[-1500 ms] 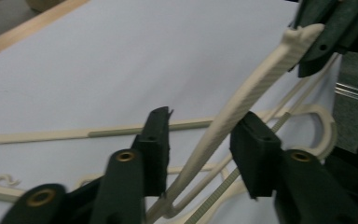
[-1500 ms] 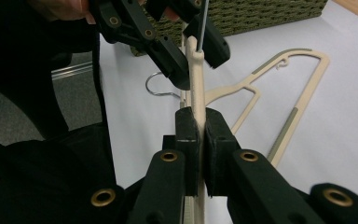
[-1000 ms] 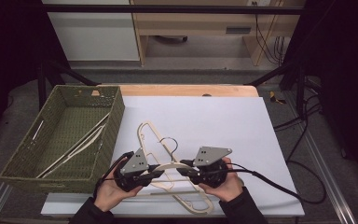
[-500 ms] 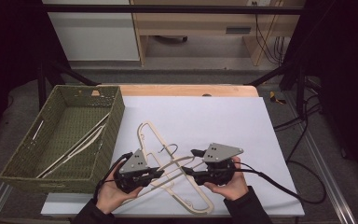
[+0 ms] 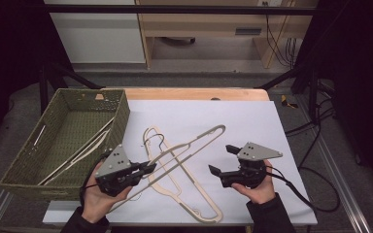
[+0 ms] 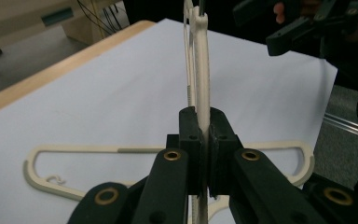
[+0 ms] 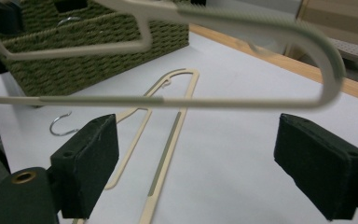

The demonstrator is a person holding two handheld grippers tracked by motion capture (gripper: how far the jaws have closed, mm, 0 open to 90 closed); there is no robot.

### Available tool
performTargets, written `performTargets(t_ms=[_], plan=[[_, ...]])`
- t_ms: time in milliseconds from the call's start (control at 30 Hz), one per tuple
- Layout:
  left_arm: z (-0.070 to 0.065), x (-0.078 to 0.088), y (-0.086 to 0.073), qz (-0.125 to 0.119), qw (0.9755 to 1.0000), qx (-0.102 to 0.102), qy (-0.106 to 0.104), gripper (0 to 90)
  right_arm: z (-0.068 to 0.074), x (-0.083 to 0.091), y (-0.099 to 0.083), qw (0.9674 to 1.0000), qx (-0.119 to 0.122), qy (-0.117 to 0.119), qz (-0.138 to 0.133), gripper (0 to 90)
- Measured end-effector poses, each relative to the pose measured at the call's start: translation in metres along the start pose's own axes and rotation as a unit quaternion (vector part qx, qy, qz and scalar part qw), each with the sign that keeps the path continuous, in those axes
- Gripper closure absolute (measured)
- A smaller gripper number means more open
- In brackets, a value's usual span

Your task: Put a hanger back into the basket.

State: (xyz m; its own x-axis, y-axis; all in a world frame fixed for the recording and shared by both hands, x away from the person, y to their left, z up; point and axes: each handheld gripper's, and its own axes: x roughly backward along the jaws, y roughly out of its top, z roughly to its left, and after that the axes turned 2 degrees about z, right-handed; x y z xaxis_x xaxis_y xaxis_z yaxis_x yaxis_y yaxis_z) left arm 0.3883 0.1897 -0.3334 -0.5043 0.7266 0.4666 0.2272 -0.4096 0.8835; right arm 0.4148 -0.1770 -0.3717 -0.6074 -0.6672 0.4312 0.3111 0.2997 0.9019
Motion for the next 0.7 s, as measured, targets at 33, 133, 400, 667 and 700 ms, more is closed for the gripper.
performTargets(t_ms=[33, 133, 400, 667, 700], plan=[[0.002, 0.004, 0.002, -0.005, 1.0, 0.002, 0.003, 86.4, -0.001, 0.001, -0.001, 1.0, -0.004, -0.003, -0.002, 12.9], [0.008, 0.018, 0.01, -0.013, 0.9998, -0.001, 0.014, 86.4, -0.006, 0.005, -0.003, 0.9997, -0.013, -0.018, -0.007, 10.6], [0.034, 0.051, 0.031, -0.016, 0.9988, -0.007, 0.045, 86.4, -0.014, 0.013, -0.009, 0.9992, -0.024, -0.031, -0.01, 9.2], [0.066, 0.076, 0.037, -0.011, 0.9966, -0.006, 0.082, 86.3, -0.018, 0.017, -0.012, 0.9988, -0.03, -0.037, -0.01, 8.4], [0.069, 0.078, 0.038, -0.012, 0.9963, -0.007, 0.085, 86.3, -0.019, 0.017, -0.013, 0.9988, -0.03, -0.038, -0.009, 8.4]])
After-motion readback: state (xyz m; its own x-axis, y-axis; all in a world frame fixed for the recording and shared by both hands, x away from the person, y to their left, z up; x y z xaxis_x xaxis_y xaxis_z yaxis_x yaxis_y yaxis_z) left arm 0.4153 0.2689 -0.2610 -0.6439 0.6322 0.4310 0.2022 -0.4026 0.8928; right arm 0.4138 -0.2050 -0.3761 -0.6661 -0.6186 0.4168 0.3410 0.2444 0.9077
